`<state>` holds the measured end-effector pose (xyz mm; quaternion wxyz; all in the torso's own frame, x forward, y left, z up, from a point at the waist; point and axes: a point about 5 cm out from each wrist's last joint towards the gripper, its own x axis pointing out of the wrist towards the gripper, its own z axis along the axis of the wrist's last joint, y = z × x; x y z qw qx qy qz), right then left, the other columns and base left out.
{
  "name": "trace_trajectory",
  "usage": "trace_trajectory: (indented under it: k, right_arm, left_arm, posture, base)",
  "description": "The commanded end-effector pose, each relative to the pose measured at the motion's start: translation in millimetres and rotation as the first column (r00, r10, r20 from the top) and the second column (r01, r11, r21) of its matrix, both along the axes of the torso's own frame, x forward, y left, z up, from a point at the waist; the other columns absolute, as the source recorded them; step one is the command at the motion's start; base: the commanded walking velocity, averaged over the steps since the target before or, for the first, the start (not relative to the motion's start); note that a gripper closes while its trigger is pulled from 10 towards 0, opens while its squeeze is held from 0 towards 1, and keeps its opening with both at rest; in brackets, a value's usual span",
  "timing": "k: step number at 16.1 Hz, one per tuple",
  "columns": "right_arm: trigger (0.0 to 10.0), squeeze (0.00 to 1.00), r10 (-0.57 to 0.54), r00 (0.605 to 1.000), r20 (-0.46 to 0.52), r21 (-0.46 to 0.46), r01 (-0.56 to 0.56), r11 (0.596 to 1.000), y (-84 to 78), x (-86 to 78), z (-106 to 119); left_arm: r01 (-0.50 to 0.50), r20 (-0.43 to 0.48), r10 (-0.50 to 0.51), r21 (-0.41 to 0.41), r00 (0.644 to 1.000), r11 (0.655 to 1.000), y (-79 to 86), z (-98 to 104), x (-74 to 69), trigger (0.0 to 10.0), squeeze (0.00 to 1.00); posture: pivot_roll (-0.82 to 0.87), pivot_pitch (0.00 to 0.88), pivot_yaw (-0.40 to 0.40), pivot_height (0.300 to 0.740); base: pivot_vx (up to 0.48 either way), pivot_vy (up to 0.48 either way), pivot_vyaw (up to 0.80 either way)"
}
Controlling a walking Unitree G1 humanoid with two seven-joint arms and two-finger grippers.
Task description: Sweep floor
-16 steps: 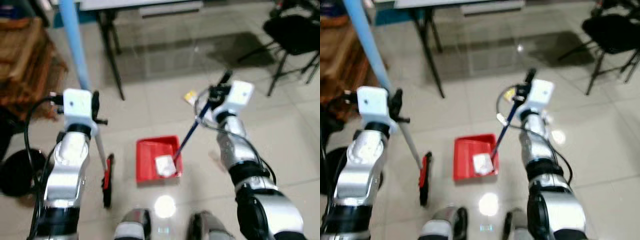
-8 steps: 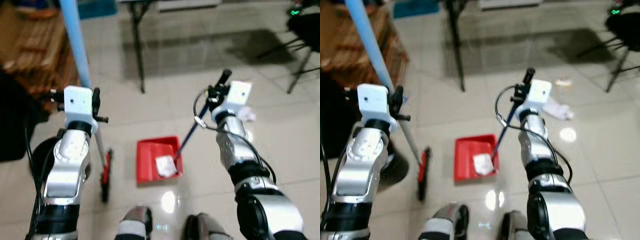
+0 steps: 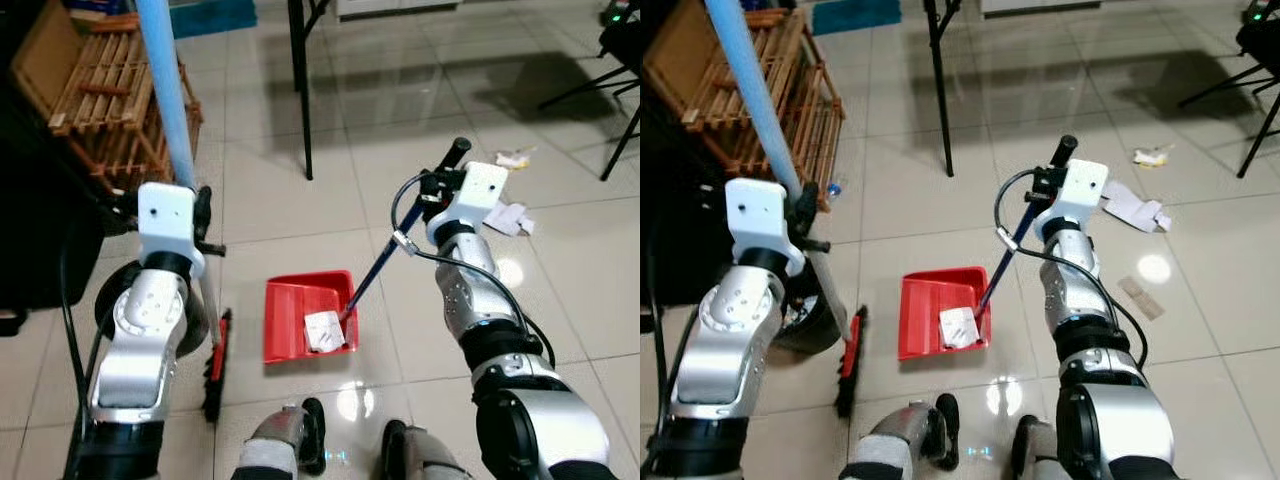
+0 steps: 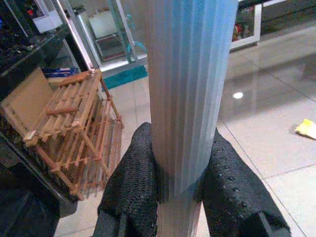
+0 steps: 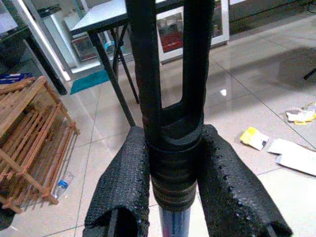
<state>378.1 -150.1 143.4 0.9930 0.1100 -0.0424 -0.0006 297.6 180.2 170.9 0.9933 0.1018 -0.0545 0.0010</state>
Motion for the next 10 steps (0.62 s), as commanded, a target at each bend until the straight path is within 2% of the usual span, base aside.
trace_trajectory:
  k: [1,10]
  right_arm:
    - [10.0,0.00,0.006,0.999,0.032,0.019,-0.006,1.000,3.3,1.6,7.6]
    - [10.0,0.00,0.008,1.000,0.022,0.014,-0.008,1.000,2.8,1.2,5.4]
  left_arm:
    - [0.003,0.034,-0.003,0.020,0.999,1.000,-0.7,8.5,-3.4,10.0,0.00]
    - [-0.001,0.040,0.000,0.023,0.999,1.000,-1.6,9.6,-3.7,10.0,0.00]
  posture:
    - [0.08,0.237,0.070,0.740]
    - [0.08,0.239,0.069,0.740]
  base:
    - [0.000,0.000,0.00]
    - [0.000,0.000,0.00]
